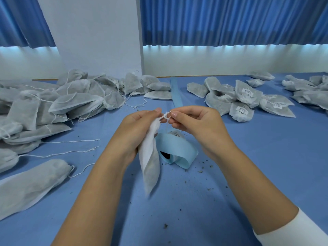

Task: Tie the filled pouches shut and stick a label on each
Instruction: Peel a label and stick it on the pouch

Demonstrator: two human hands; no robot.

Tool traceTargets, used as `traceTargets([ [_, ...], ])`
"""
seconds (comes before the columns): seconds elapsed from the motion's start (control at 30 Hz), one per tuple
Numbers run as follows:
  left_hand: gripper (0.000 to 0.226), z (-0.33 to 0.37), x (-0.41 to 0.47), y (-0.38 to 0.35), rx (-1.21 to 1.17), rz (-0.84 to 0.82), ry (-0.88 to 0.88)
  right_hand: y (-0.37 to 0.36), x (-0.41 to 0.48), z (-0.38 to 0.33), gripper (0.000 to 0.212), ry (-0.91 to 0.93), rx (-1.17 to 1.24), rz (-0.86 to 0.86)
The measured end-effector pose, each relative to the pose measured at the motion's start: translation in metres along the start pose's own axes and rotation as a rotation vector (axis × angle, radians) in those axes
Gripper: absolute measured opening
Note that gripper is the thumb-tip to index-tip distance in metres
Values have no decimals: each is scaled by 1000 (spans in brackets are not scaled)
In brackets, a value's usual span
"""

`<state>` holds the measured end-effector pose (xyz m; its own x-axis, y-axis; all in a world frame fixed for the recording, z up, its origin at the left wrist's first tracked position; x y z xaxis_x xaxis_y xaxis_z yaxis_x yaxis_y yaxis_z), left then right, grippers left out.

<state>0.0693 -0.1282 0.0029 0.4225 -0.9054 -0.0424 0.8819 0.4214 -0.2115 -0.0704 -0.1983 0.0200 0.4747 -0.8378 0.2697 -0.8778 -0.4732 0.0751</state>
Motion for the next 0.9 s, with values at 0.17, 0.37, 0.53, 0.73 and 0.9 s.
traceTargets([
  [0.17,37,-6,-3,-13,78,-100,58,2,2,1,7,-8,37,6],
  [0.37,43,-8,-3,-14,88,-154,48,8,3,0,6,-17,44,33],
  [0.53,28,-3,0,-8,158,-64,-26,18,6,-2,12,-5,-59,108],
  [0.73,16,7,-2,-15,373,13,-289,23,5,-4,13,51,-244,195],
  [0.9,20,7,-4,-24,449,13,-389,26,3,-6,13,91,-346,300],
])
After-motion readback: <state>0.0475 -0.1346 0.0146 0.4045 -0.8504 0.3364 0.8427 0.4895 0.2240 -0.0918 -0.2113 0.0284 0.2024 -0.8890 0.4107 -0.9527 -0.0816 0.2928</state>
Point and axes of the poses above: each hand's wrist, its own x-axis towards the middle knuckle, its own y-axis out of the back of the hand, z = x × y, the point moved 8 cm from there along x, towards the middle knuckle, and after that the axes turned 8 degrees about -x, right-handed, at the moved point
